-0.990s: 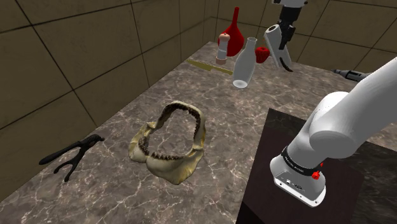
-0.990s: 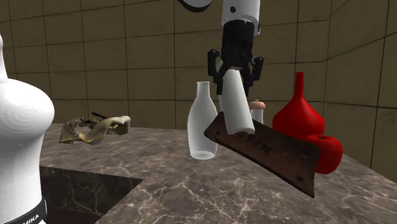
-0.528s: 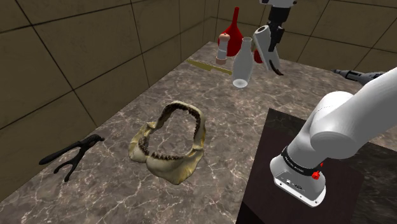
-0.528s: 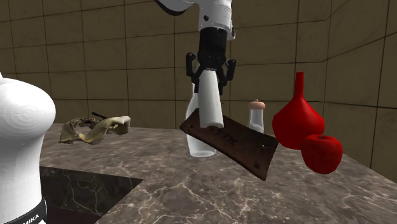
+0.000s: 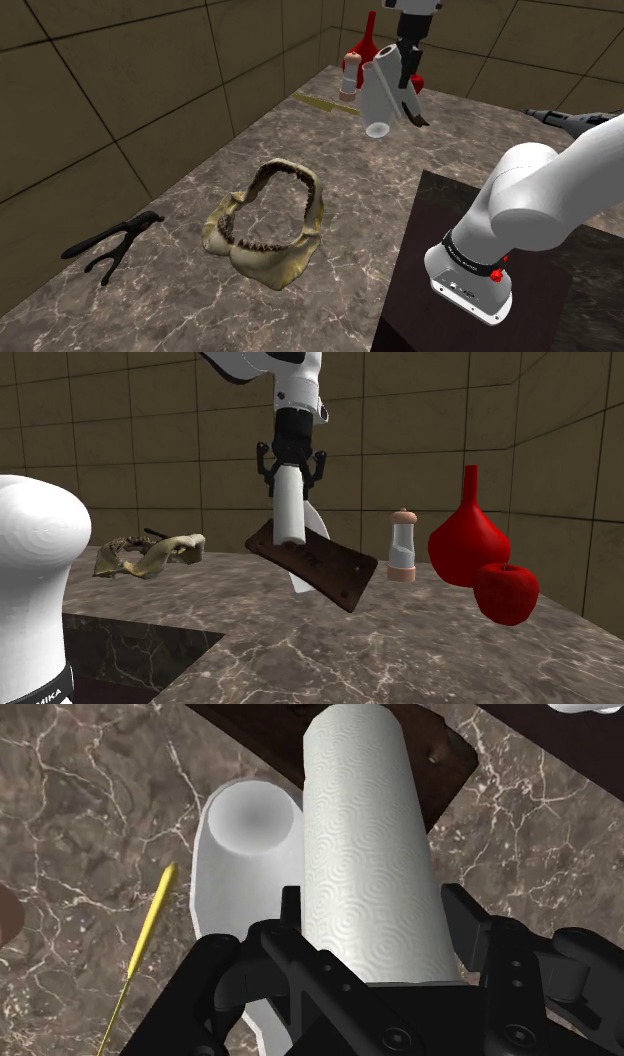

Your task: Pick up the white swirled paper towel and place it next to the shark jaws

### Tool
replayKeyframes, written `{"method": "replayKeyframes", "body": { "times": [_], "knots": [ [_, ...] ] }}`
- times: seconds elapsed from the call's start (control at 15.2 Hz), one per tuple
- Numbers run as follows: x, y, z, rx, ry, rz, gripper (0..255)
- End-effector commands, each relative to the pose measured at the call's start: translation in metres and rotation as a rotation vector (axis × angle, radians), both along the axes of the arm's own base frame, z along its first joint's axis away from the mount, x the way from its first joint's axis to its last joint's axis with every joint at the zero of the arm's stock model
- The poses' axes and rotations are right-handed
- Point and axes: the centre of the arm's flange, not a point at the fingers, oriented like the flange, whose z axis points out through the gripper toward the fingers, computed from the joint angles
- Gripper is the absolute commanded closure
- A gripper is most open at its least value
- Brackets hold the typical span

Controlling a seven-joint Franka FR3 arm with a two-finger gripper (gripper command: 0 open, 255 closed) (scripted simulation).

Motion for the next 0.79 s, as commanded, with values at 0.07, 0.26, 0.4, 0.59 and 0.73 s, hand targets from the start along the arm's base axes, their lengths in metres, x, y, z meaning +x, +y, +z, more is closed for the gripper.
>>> {"method": "replayKeyframes", "body": {
  "times": [0.07, 0.26, 0.4, 0.59, 0.73],
  "knots": [
    [0.008, 0.041, -0.003, 0.0, 0.0, -0.002, 255],
    [0.015, 0.08, -0.003, 0.0, 0.0, -0.002, 255],
    [0.019, 0.106, -0.003, 0.0, 0.0, -0.002, 255],
    [0.025, 0.145, -0.003, 0.0, 0.0, -0.002, 255],
    [0.03, 0.171, -0.003, 0.0, 0.0, -0.002, 255]
  ]
}}
